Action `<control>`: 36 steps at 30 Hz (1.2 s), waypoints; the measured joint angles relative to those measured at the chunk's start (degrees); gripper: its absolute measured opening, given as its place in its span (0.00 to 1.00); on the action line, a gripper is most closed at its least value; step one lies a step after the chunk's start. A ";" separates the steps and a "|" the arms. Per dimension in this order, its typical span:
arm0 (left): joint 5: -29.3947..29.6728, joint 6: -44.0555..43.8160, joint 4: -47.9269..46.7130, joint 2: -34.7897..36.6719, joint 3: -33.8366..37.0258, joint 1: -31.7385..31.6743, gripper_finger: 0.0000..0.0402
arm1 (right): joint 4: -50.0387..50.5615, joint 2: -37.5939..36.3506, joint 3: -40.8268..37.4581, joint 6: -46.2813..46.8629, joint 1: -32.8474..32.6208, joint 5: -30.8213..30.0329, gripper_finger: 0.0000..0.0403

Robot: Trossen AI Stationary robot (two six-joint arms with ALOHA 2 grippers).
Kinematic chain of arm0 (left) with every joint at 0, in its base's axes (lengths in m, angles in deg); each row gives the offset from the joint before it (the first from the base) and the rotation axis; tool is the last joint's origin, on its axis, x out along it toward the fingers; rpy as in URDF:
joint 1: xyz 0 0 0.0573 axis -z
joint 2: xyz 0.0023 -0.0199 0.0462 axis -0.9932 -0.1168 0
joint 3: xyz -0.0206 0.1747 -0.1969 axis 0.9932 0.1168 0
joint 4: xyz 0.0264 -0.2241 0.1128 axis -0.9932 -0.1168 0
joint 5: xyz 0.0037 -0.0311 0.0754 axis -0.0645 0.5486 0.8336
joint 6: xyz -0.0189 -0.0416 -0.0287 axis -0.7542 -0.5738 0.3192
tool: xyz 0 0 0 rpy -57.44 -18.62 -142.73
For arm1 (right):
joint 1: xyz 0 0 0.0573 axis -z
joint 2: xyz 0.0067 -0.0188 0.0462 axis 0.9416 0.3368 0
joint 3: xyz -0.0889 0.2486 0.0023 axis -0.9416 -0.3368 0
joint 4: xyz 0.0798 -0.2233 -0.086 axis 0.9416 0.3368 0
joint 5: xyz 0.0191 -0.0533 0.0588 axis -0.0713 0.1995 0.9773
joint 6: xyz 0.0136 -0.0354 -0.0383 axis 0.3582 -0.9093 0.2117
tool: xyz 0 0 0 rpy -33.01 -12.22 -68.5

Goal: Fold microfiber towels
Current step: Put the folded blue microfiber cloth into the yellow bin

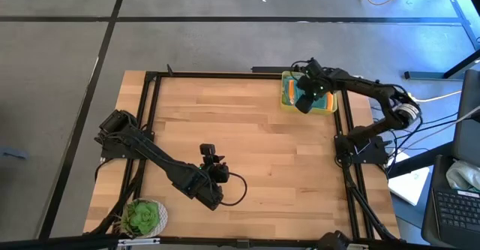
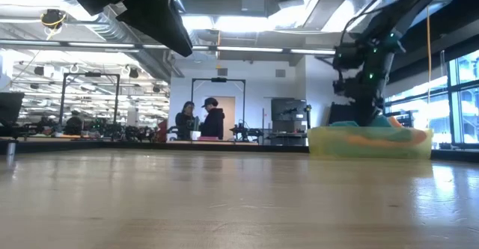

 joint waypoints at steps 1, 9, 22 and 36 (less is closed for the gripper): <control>0.01 -0.01 0.01 0.00 0.00 -0.01 0.27 | -0.27 1.10 0.00 -0.43 0.03 -0.03 0.28; -0.03 0.44 0.00 0.00 0.00 -0.72 0.27 | -2.42 5.26 0.38 -2.54 0.00 -0.16 0.25; -0.12 1.06 -0.02 0.00 0.00 -0.70 0.27 | -3.00 -5.22 4.66 -3.56 0.62 -12.86 0.25; 0.28 0.60 -0.01 0.00 0.00 -0.55 0.27 | -4.24 -3.73 0.73 0.39 5.05 -24.71 0.25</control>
